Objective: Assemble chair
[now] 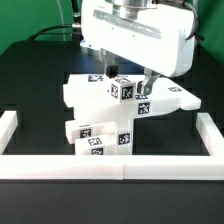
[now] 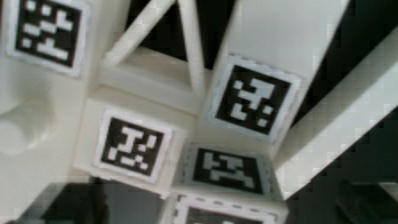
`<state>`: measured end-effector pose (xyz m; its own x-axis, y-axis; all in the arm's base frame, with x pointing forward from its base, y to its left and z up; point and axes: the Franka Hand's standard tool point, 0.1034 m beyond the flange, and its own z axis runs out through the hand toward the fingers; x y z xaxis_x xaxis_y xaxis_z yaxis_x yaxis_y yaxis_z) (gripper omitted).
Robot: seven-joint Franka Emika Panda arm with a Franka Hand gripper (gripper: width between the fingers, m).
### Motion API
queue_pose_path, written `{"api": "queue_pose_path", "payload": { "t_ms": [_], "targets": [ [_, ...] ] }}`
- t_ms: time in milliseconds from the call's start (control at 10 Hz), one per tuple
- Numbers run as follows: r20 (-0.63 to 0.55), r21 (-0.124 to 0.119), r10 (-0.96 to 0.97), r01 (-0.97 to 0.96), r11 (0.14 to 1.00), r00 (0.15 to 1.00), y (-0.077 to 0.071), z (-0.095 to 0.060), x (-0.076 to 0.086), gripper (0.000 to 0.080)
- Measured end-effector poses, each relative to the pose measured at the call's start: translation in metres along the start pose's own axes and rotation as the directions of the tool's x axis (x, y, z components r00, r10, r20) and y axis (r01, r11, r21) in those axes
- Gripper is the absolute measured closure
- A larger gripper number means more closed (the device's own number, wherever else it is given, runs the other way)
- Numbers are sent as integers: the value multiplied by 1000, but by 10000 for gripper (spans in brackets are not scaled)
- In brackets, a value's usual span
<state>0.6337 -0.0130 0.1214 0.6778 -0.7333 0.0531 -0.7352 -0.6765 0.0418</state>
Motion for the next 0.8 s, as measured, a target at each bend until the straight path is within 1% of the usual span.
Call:
{"api": "queue_pose_path", "payload": {
  "t_ms": [200, 300, 400, 800],
  "targets": [
    [-1, 0, -128, 128, 992, 992, 0, 0, 0, 153],
    [-3, -5, -239, 239, 971, 971, 1, 0, 1, 150],
    [-6, -15, -342, 342, 939, 940, 2, 1, 1, 150],
    [-4, -16, -604, 604, 797, 797, 1, 1, 1, 150]
  ]
}}
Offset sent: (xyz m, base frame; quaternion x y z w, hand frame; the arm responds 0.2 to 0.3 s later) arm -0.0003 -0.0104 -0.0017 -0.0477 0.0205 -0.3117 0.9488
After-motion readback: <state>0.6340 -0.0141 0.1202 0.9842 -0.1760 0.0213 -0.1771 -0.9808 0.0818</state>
